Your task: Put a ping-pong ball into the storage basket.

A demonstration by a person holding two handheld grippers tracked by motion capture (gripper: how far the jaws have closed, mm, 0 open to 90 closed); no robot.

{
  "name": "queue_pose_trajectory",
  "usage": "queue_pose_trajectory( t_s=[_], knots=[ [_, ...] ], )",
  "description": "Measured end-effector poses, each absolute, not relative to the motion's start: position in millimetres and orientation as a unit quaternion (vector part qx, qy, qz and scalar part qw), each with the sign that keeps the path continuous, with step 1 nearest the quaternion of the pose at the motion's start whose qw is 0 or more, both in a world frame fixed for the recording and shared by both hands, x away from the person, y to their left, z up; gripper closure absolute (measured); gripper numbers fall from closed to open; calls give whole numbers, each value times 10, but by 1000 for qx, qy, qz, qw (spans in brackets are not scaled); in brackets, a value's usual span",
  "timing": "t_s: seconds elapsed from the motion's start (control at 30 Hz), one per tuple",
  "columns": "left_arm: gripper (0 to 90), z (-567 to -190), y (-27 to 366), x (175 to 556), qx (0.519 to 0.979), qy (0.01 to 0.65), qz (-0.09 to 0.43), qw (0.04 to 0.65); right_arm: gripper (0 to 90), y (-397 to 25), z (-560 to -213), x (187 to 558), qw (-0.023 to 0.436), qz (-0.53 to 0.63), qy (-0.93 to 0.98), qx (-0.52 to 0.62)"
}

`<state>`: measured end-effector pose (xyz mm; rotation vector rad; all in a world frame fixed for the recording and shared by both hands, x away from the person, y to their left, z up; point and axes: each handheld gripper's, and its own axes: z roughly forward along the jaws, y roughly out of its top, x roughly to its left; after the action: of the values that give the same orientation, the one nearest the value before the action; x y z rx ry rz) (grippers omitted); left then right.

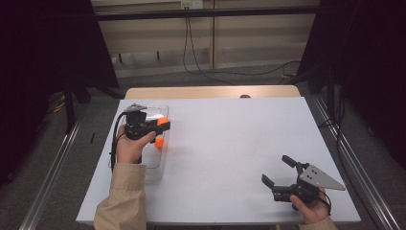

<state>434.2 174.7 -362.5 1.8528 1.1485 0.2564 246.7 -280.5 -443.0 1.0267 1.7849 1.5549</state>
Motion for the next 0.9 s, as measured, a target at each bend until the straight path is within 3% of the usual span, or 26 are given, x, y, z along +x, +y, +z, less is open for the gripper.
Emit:
queue_pose_trajectory(
  t_s=[0.9],
  knots=[
    [509, -3652, 1873, 4353, 743, 480, 125, 450, 13, -2807, -4430, 2466, 278, 578, 666, 381]
  ],
)
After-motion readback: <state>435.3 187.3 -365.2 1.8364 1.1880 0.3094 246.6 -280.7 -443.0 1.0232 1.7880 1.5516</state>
